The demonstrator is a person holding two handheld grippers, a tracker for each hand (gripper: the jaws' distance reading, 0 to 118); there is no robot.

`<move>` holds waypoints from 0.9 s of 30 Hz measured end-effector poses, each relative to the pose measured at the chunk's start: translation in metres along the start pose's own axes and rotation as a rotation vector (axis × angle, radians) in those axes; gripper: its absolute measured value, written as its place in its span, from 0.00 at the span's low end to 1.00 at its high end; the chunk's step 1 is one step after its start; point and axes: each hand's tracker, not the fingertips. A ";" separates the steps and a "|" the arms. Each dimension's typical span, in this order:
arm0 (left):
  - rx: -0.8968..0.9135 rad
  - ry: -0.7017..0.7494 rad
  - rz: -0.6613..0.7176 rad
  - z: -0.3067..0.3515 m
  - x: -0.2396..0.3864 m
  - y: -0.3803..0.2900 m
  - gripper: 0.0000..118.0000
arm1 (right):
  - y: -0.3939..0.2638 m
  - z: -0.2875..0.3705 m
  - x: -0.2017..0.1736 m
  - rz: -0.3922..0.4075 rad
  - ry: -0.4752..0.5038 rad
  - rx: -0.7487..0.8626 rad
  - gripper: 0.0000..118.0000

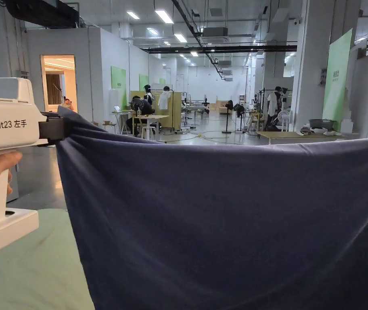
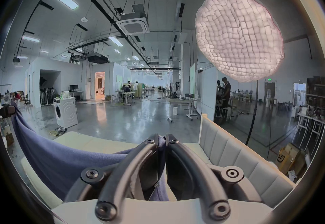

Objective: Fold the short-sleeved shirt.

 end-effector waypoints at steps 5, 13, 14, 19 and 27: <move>-0.015 -0.017 -0.007 -0.010 0.008 -0.008 0.03 | -0.006 -0.001 -0.001 0.061 -0.028 -0.001 0.06; -0.017 -0.029 0.034 -0.038 0.005 -0.026 0.03 | -0.024 -0.021 -0.006 0.081 -0.043 -0.029 0.06; -0.020 -0.030 0.039 -0.042 0.005 -0.029 0.03 | -0.027 -0.027 -0.008 0.085 -0.049 -0.034 0.06; -0.078 -0.003 0.045 -0.067 0.004 -0.041 0.03 | -0.039 -0.056 -0.015 0.077 -0.067 -0.043 0.06; -0.128 0.049 0.003 -0.134 0.008 -0.046 0.03 | -0.052 -0.118 -0.023 0.058 -0.028 -0.036 0.06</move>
